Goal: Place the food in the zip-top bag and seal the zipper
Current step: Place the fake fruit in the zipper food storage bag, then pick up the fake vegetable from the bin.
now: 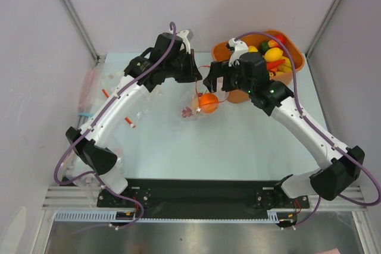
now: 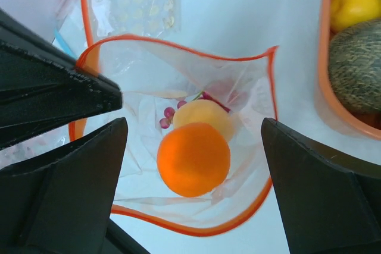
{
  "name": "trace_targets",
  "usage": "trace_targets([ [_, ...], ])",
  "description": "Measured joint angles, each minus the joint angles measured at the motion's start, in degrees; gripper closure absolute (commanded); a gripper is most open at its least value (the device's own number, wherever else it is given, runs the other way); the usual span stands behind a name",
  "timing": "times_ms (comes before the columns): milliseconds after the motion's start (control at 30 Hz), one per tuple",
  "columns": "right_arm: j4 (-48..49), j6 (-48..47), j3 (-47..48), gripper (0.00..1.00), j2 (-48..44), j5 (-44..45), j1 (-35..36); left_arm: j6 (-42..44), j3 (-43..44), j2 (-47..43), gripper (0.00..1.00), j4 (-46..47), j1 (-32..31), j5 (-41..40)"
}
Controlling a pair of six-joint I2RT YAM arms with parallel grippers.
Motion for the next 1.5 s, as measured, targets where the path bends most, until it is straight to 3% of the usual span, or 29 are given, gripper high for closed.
trace_targets([
  [667, -7.54, 3.06, 3.58, 0.01, -1.16, 0.98, -15.67, 0.09, 0.0, -0.04, 1.0, -0.07, 0.0, -0.66],
  [1500, -17.55, 6.82, 16.26, 0.0, 10.43, 4.44, -18.49, 1.05, 0.02, -0.28, 1.0, -1.66, 0.0, -2.05],
])
